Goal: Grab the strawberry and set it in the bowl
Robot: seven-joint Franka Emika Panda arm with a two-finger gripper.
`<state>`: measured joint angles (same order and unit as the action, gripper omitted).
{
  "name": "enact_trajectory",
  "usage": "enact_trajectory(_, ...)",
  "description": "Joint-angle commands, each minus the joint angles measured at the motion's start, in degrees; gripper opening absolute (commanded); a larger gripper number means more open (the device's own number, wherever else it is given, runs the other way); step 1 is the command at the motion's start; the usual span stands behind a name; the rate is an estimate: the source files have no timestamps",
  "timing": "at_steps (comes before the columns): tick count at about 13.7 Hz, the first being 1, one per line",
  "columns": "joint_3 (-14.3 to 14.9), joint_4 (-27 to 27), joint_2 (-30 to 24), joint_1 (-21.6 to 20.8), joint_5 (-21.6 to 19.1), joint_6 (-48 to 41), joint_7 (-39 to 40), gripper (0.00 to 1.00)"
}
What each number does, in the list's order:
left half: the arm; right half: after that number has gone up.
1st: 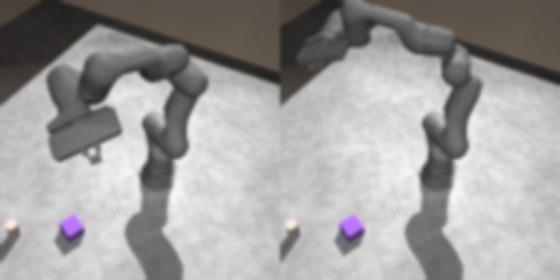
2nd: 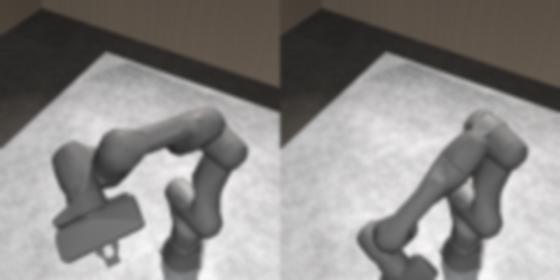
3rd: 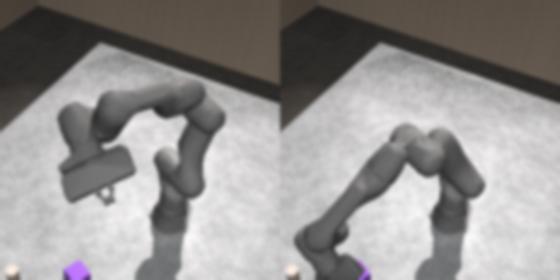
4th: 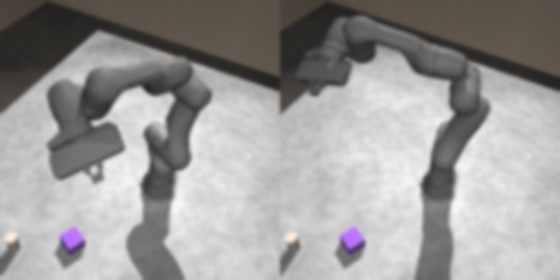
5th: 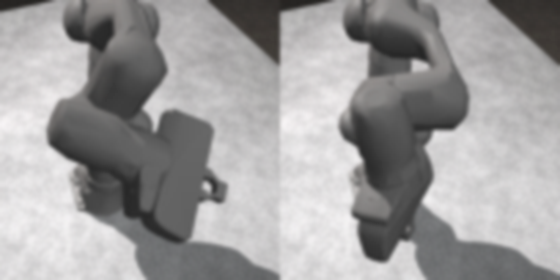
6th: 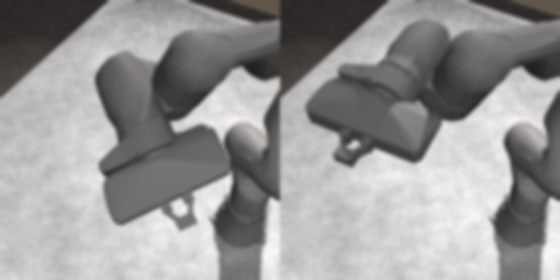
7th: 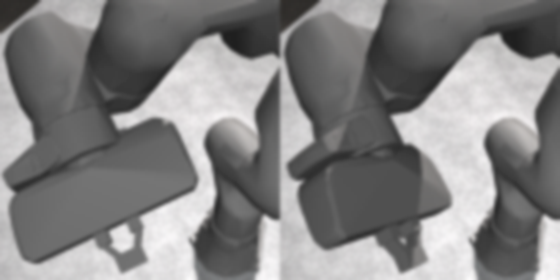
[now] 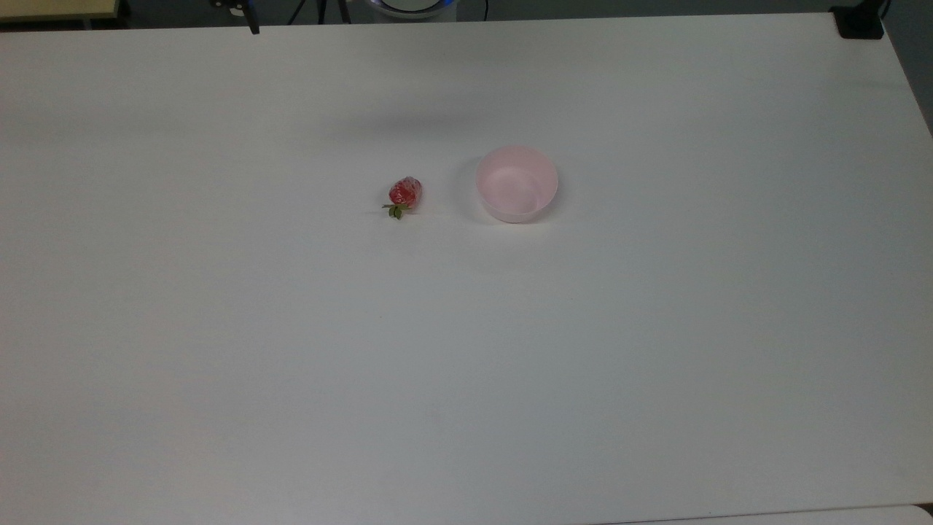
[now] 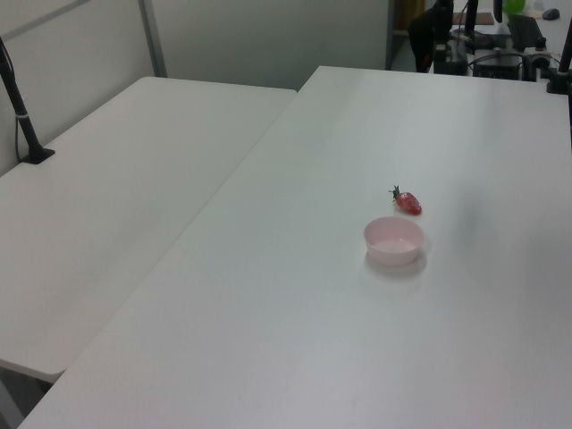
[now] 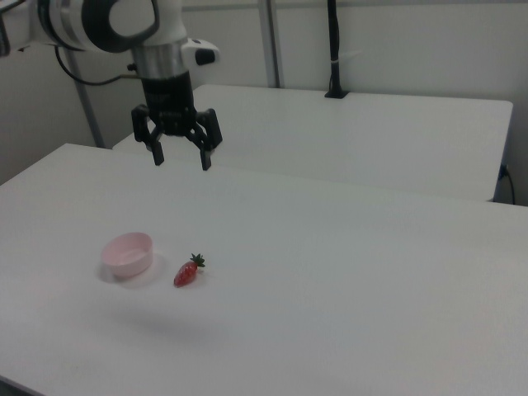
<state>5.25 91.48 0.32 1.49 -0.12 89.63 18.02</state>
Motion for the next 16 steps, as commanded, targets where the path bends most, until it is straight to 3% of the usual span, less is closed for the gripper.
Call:
enact_trajectory(1, 0.1, 8.6, -2.3, 1.3, 0.0, 2.5, 3.0, 1.00)
enact_trajectory(6, -0.5, 23.6, -2.6, 0.4, 0.2, 22.1, -7.8, 1.00)
enact_trajectory(11, -2.4, 24.2, 3.6, -0.1, 0.3, 23.7, -6.7, 0.92)
enact_trajectory(13, -2.7, 24.6, 5.2, -0.2, 0.3, 25.6, -10.5, 0.99)
enact_trajectory(16, -4.0, 24.7, 8.5, -1.1, 0.3, 29.5, -16.3, 1.00)
